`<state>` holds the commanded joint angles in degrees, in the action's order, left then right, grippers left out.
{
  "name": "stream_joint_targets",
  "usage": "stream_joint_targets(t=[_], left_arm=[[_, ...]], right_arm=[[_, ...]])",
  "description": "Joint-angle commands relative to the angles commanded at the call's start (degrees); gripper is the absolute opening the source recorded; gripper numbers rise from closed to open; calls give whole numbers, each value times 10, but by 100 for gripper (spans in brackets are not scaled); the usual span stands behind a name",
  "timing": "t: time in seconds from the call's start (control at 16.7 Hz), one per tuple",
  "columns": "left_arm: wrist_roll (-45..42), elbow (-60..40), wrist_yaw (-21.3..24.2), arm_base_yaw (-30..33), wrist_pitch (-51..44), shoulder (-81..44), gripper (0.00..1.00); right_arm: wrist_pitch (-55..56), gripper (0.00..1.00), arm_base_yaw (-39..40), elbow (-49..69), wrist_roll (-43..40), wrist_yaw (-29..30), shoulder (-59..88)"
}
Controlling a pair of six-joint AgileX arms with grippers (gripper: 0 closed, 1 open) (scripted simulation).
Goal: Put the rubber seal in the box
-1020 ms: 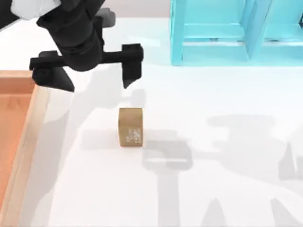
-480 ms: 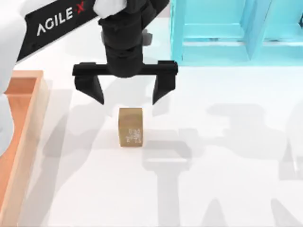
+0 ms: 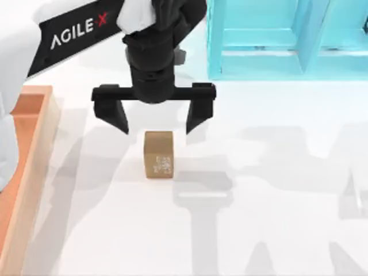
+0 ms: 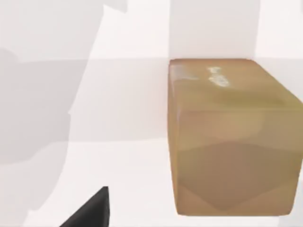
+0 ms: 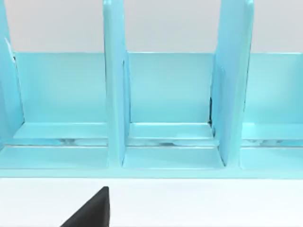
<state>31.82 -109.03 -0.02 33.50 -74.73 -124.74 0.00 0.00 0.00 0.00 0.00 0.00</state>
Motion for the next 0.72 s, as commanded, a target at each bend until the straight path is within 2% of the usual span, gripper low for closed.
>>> stream_joint_targets(t=[0.36,0.66,0.72], left_arm=[[0,121,0,0,151,-24,100],[0,136,0,0,166,-28,100],[0,136,0,0,166,-28,92]], right_arm=[[0,100,0,0,0,0,0],[0,100,0,0,0,0,0],[0,100,0,0,0,0,0]])
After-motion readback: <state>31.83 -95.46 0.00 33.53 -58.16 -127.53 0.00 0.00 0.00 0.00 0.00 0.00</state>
